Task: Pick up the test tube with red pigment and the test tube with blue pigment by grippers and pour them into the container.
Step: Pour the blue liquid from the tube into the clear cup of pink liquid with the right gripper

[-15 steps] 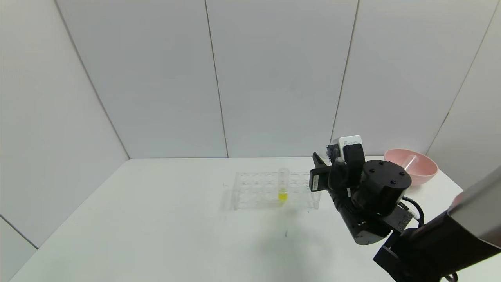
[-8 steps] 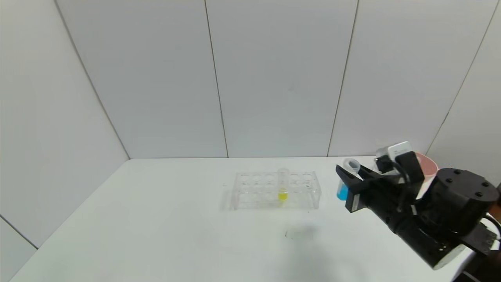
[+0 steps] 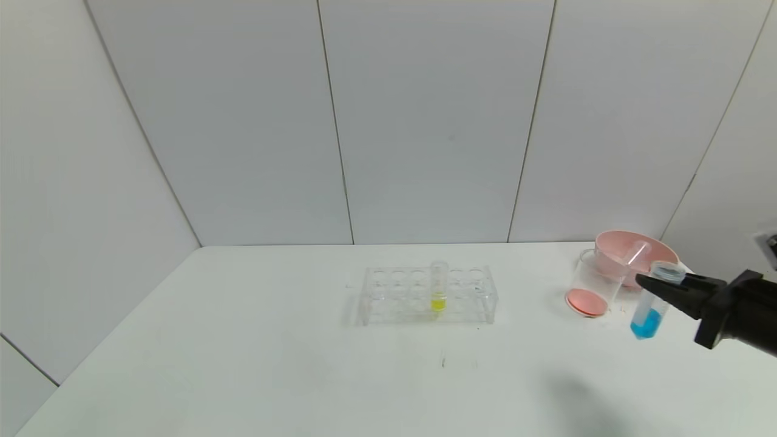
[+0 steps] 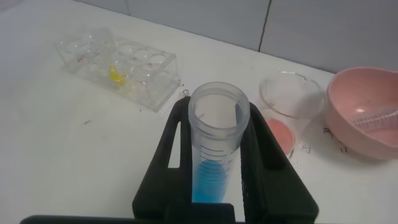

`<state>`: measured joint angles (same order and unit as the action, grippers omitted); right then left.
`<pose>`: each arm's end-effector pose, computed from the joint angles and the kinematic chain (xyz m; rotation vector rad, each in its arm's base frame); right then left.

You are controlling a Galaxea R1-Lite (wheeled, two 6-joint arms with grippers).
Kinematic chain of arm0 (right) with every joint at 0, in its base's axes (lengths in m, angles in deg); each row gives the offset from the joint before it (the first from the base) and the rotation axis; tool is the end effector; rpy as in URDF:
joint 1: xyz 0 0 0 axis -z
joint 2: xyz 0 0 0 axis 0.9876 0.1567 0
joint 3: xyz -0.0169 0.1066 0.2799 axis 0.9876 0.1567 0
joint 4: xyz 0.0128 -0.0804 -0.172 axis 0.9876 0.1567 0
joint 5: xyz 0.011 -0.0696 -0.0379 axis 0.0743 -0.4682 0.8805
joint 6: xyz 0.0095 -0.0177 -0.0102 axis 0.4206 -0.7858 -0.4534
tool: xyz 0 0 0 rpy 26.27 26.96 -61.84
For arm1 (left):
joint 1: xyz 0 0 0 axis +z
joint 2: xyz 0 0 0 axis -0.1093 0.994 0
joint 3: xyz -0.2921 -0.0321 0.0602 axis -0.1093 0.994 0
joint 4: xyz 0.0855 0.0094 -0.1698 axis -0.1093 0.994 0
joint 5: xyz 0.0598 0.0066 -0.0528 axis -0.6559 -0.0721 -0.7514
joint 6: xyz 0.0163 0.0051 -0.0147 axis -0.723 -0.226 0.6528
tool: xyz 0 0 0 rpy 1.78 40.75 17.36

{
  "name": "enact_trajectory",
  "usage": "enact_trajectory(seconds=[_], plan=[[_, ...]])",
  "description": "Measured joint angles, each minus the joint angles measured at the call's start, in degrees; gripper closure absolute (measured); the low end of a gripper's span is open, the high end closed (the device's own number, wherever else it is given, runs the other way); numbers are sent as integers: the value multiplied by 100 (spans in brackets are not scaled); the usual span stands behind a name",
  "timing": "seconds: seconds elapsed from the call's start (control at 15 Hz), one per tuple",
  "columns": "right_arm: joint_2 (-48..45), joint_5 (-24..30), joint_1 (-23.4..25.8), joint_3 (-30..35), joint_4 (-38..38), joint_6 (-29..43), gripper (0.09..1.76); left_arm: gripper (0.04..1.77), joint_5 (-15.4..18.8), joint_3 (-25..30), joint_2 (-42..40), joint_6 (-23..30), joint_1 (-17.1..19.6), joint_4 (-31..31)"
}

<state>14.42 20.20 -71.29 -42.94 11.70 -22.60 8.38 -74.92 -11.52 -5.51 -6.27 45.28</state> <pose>0.2141 -0.0227 0.1663 -0.0096 0.1633 0.4863 -0.0226 0.0000 0.0754 0.0000 0.0022 0.0000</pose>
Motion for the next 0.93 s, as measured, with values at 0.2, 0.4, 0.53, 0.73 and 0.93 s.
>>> enact_trajectory(seconds=[0.2,0.4,0.53,0.73,0.93], plan=[[-55,980,1007,-1023,1382,-616,135,5,0,0,0,0,0,2],[411,1133,1363,-1947,2253,-1759,135,5,0,0,0,0,0,2],[745,1122,1354,-2569,2871,-2181,135,5,0,0,0,0,0,2],[1298,909,1112,-3517,3856,-2838,135,5,0,0,0,0,0,2],[1841,630,828,-4380,4817,-3490,135,5,0,0,0,0,0,0]])
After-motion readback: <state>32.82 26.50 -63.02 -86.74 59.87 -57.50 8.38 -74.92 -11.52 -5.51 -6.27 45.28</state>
